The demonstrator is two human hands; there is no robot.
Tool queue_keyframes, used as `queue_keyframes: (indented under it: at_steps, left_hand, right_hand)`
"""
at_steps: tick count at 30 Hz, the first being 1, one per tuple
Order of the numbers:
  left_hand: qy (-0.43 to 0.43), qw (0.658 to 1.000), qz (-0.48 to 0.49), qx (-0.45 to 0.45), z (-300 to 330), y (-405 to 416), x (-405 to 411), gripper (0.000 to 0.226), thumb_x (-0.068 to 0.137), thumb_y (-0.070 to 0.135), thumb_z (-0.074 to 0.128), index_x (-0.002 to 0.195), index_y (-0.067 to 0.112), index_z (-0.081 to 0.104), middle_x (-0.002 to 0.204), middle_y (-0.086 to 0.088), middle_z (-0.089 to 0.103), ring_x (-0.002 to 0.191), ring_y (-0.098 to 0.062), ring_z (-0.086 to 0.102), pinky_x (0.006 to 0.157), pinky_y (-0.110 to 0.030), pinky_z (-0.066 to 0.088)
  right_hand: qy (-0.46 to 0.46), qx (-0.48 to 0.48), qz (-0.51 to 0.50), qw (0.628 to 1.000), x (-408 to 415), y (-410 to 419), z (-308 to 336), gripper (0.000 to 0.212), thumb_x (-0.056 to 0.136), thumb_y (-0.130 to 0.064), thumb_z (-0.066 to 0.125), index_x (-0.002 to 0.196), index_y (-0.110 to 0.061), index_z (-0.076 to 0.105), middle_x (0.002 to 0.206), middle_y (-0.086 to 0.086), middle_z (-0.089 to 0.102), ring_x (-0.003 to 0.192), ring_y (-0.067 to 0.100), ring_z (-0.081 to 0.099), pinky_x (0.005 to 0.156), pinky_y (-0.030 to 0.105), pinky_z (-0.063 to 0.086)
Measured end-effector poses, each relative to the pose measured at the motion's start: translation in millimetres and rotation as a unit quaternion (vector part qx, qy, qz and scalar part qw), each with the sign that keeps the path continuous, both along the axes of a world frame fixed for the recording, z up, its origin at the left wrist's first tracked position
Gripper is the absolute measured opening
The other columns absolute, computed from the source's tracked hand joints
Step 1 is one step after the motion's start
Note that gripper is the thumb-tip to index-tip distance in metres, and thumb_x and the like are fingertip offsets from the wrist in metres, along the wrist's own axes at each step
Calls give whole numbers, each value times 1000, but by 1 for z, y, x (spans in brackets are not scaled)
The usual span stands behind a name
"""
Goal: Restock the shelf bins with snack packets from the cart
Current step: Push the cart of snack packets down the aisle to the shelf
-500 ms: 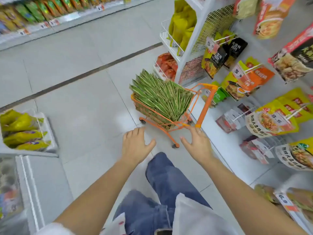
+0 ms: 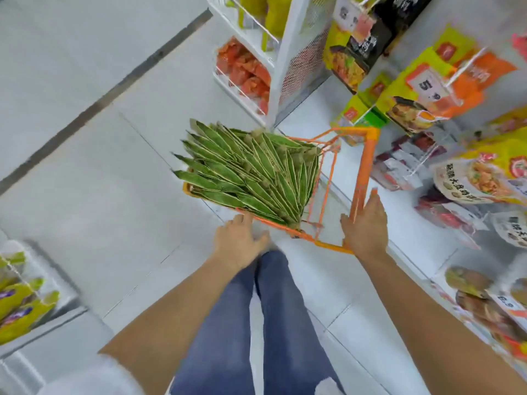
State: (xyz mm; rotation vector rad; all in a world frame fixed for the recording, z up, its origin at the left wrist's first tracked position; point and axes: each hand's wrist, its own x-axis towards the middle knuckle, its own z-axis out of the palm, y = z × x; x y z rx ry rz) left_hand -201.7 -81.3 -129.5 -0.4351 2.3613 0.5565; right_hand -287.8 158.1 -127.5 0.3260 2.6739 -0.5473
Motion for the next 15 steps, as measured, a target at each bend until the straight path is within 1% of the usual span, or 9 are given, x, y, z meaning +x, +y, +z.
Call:
queue_keyframes:
  at_steps: [1,2,3,4,6,8,11,12,15]
  left_hand:
    - [-36,998,34,25,-9,-1,-8,54,96,50,40,139,18,40,137,-7,47,123,-31,49,98,-39,38]
    - [-72,995,62,44,-20,-1,-12,50,97,48,40,137,17,42,135,-8,49,121,-32,50,97,-39,39]
    - [-99,991,73,57,-29,-1,-14,46,98,46,39,132,16,45,132,-9,51,120,-32,51,96,-39,40]
    - [-119,989,65,65,-38,1,-14,43,98,44,39,127,15,48,128,-10,54,118,-32,52,95,-38,41]
    - [-143,986,40,76,-49,9,-16,39,97,39,41,122,11,52,125,-11,57,116,-33,53,94,-38,43]
    - [-147,984,25,100,-50,23,-15,34,97,31,40,115,6,54,119,-14,60,109,-34,56,90,-38,46]
    - [-127,982,13,141,-39,45,-9,30,99,28,39,120,11,52,114,-11,61,102,-31,60,75,-33,45]
    - [-114,980,18,159,-37,51,-8,30,99,28,39,122,14,52,114,-9,61,100,-29,60,73,-33,46]
    - [-87,977,33,193,-31,68,-9,26,98,27,42,119,18,54,115,-6,59,102,-29,59,76,-34,48]
  right_hand:
    - [-48,2,-53,997,-8,4,-13,79,89,-23,63,150,-2,17,144,24,40,128,41,44,102,45,37]
    - [-103,5,-93,990,-12,6,-26,70,92,-27,59,147,-5,22,138,23,48,120,41,51,96,45,42]
    - [-147,3,-117,982,-14,7,-33,55,93,-30,54,138,-6,32,126,24,57,110,41,58,90,44,47]
    - [-166,-3,-137,977,-12,7,-42,42,94,-32,50,126,-7,39,115,23,63,100,41,63,87,45,50]
    - [-169,5,-162,972,-6,7,-58,34,96,-33,46,115,-6,41,103,21,68,91,40,65,82,45,52]
    - [-178,23,-163,970,0,5,-61,34,98,-33,43,117,-5,40,102,18,68,94,37,64,77,37,48]
    - [-204,4,-170,964,9,1,-56,36,99,-34,43,120,-4,38,107,19,67,96,36,64,76,37,47]
    - [-210,-2,-172,962,11,0,-55,36,99,-34,44,119,-4,37,109,19,66,97,37,64,78,38,48]
    - [-230,-18,-162,959,21,3,-54,33,98,-34,46,112,-6,36,108,20,66,95,38,63,81,42,50]
